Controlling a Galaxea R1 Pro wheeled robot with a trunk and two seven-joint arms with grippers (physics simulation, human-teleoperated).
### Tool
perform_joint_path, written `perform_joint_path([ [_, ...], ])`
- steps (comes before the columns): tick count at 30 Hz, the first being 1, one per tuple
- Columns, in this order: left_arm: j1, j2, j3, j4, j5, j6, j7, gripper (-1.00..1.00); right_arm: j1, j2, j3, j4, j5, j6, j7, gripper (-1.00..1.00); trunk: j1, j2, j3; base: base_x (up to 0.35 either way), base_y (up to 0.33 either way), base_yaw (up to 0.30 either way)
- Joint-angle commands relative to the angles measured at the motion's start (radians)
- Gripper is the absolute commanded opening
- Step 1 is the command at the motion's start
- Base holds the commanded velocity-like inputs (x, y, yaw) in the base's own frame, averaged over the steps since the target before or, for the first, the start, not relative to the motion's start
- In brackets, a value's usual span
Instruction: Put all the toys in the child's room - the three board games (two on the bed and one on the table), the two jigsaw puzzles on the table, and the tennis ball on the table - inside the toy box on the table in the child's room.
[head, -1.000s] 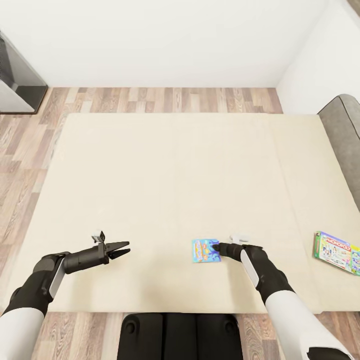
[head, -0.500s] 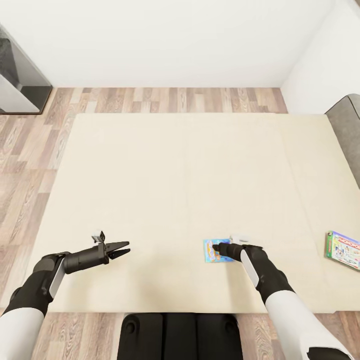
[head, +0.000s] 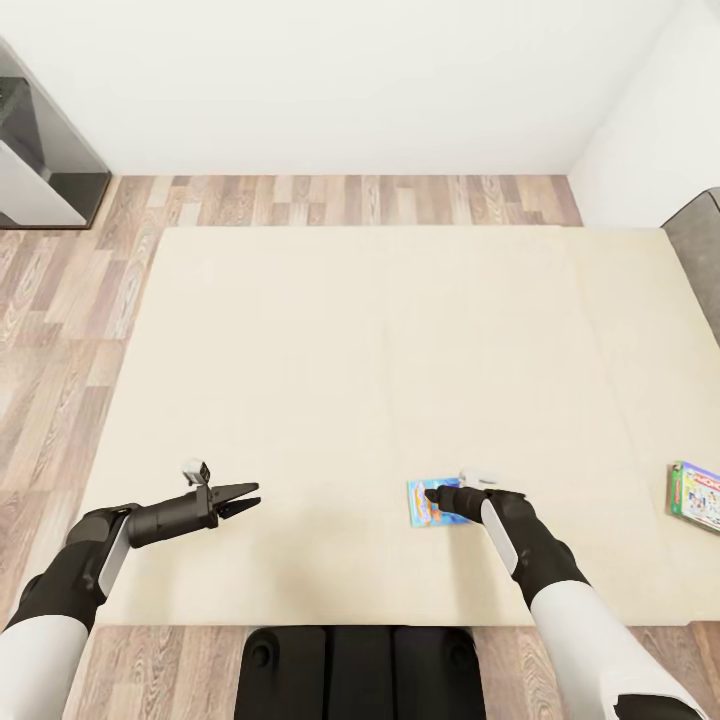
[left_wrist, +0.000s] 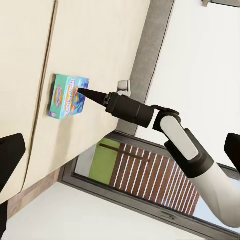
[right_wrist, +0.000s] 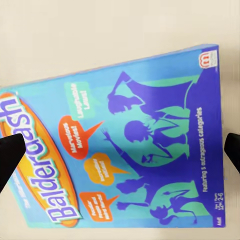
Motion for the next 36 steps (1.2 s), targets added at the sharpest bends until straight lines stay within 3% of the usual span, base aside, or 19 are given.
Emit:
perform_joint_path([
  [1,0.0,0.0,0.0,0.0,0.001,0.011,-0.003,1.0,0.0,0.001,-0.004,-0.001,-0.004,0.006,0.003,1.0,0.001,-0.001,-0.001,0.0,0.03,0.0],
  [18,0.0,0.0,0.0,0.0,0.001,0.011,-0.003,1.0,0.0,0.001,-0.004,-0.001,-0.004,0.006,0.003,1.0,0.001,-0.001,-0.001,0.0,0.009,0.0],
  [36,0.0,0.0,0.0,0.0,0.001,0.011,-0.003,1.0,0.0,0.001,-0.005,-0.002,-0.004,0.006,0.003,1.0,0.001,-0.001,-0.001,0.0,0.099,0.0],
])
